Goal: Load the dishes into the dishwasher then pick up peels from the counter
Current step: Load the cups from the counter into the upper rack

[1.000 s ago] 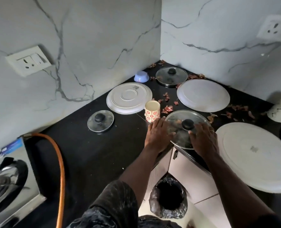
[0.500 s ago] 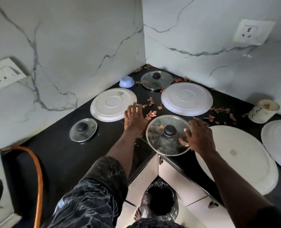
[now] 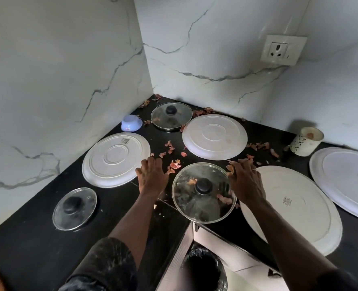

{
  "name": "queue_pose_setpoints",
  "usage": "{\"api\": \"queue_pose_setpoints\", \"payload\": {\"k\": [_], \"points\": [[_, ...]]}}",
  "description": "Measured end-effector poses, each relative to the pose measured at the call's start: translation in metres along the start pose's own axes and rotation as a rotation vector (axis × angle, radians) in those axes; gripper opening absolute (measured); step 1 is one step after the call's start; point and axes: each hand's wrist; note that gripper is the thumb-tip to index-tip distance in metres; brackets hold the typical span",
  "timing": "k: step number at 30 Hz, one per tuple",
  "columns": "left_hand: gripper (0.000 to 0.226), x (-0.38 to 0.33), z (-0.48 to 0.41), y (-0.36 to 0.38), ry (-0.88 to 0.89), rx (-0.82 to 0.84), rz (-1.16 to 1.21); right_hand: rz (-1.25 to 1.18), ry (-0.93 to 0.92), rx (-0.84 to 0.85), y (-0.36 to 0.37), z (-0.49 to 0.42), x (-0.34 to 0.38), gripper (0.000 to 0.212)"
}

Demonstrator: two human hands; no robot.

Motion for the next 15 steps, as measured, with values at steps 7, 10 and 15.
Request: {"api": "queue_pose_setpoints", "payload": {"k": [7,10,15], "points": [[0.049,-0.010,-0.001,0.002,-0.103,0.018,-0.021,-0.012,0.041,-0.063,-0.002,-0.019,-0.007,0.036],[0.057,-0.018,-0.010,-0.005,-0.141,0.063,-0.022,-0.002,0.055,-0.045,-0.017,-0.031,-0.019,0.039],[0.068,-0.026,-0.028,-0.021,-0.136,0.084,0.021,-0.004,0.070,-0.027,-0.040,-0.049,-0.047,0.043]]}}
Point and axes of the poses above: each hand's wrist, its own z-axis away from the middle knuckle, its own y-axis out of the palm, x = y × z, and after that the axes turned 14 degrees about -z, right-handed
